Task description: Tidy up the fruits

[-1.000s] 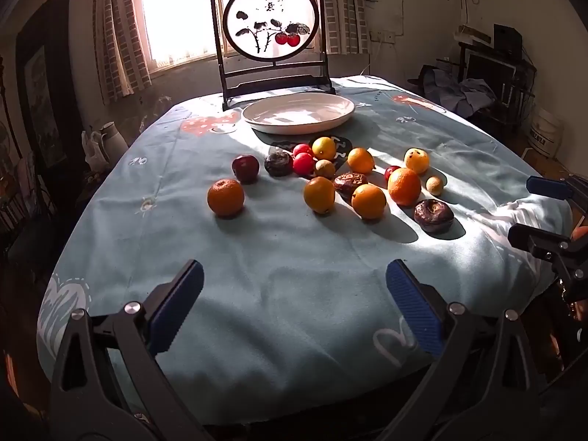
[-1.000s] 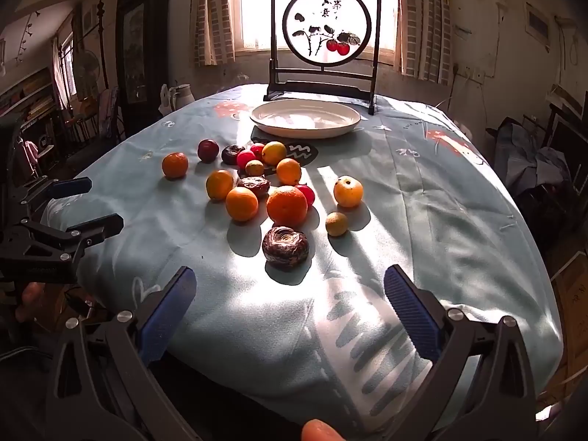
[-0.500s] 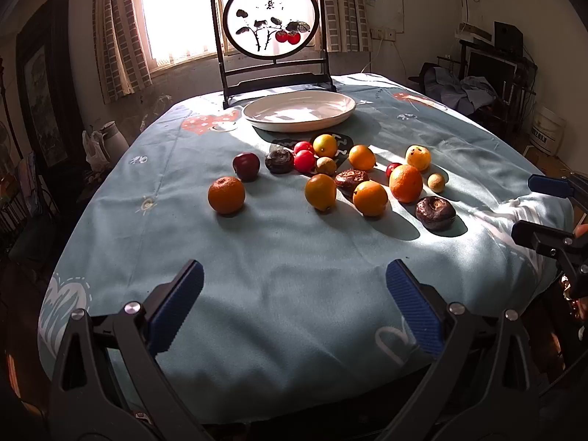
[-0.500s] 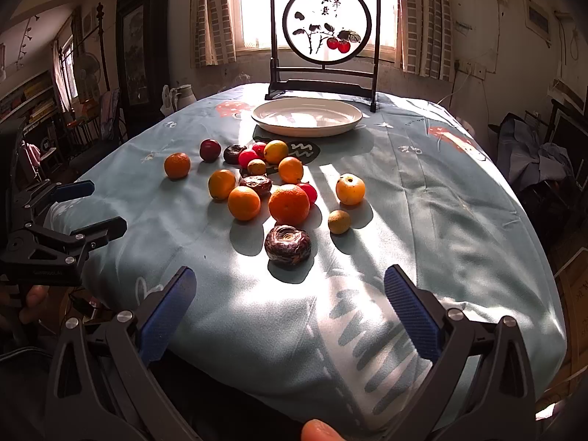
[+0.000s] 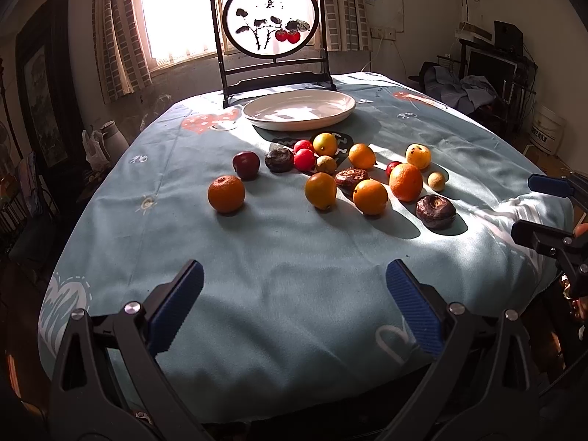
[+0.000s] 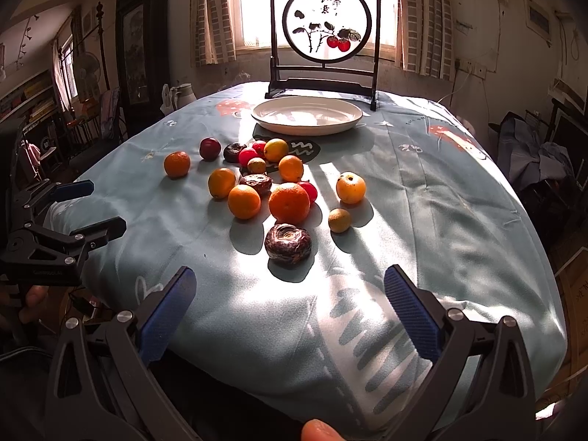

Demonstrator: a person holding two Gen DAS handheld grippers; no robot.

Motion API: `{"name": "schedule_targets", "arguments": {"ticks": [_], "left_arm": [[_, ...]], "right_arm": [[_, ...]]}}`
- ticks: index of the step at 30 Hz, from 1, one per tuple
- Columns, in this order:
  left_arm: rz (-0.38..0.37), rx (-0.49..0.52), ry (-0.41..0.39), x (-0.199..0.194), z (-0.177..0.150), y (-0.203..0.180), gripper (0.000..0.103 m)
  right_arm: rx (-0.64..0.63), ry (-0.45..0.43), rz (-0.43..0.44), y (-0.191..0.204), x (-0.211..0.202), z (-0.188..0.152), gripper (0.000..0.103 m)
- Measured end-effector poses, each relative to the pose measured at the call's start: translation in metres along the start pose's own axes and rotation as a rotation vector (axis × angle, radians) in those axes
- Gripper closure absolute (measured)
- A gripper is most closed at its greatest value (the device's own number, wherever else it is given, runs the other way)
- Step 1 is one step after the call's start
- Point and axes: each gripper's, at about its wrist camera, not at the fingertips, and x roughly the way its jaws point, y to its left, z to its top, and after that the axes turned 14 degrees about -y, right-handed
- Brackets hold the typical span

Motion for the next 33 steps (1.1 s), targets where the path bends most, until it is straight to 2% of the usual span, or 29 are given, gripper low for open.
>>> {"name": "schedule_targets", "arguments": {"ticks": [33], "left_arm": [[-0.001,0.002,0.007,0.0004,-0.0040,-0.0002,0.002]], "right_arm": [[-0.001,0.007,-0.003,-0.0015,0.0036,-0.0056,0.001]]}}
